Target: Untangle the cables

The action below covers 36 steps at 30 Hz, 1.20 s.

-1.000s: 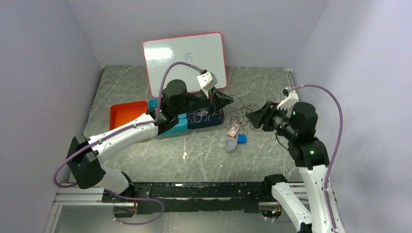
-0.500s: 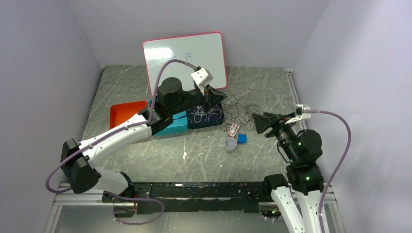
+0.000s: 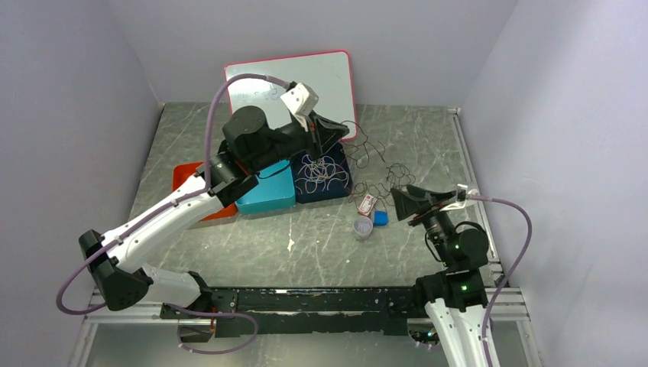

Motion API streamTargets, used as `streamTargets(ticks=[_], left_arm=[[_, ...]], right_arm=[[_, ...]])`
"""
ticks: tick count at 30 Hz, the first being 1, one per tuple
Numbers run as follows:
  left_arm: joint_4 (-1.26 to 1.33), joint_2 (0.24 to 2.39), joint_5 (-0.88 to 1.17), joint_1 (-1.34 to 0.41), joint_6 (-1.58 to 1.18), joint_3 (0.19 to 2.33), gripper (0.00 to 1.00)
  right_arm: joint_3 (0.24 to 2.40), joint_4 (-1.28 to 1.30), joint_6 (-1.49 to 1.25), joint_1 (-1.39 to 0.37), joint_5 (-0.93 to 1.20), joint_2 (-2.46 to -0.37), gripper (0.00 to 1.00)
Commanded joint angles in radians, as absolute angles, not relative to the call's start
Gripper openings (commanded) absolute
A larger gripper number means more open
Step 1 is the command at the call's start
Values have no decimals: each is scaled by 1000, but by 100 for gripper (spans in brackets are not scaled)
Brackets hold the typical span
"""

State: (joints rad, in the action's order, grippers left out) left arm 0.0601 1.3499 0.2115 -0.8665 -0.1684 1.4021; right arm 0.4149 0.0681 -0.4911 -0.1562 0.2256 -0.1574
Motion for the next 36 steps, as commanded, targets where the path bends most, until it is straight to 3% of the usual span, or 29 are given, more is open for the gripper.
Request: streamTargets(ticks=[1,8,14,20,31,36], left_arm=[[-4,1319,191,-861,-162,1470,7],[-37,1333,196,-860,-160,1515,7],[-42,1338,192,-859,-160,1519,7],[-54,1342,191,-859,-158,1528,7],[-52,1342,207,-859,-167,1532,7],[-64,1343,215,-859,-172,1554,7]], right_arm=[[330,-137,-484,-153,295,-195,62],[164,-669,-478,-158,460,-427,59],[152,-947,-377,-265,481,-677,58],[199,-1009,-99,-514,383,-819,59],[324,-1144,5,-544,411,-1106,58],[373,-1086,-7,-545,370,-1187,50]])
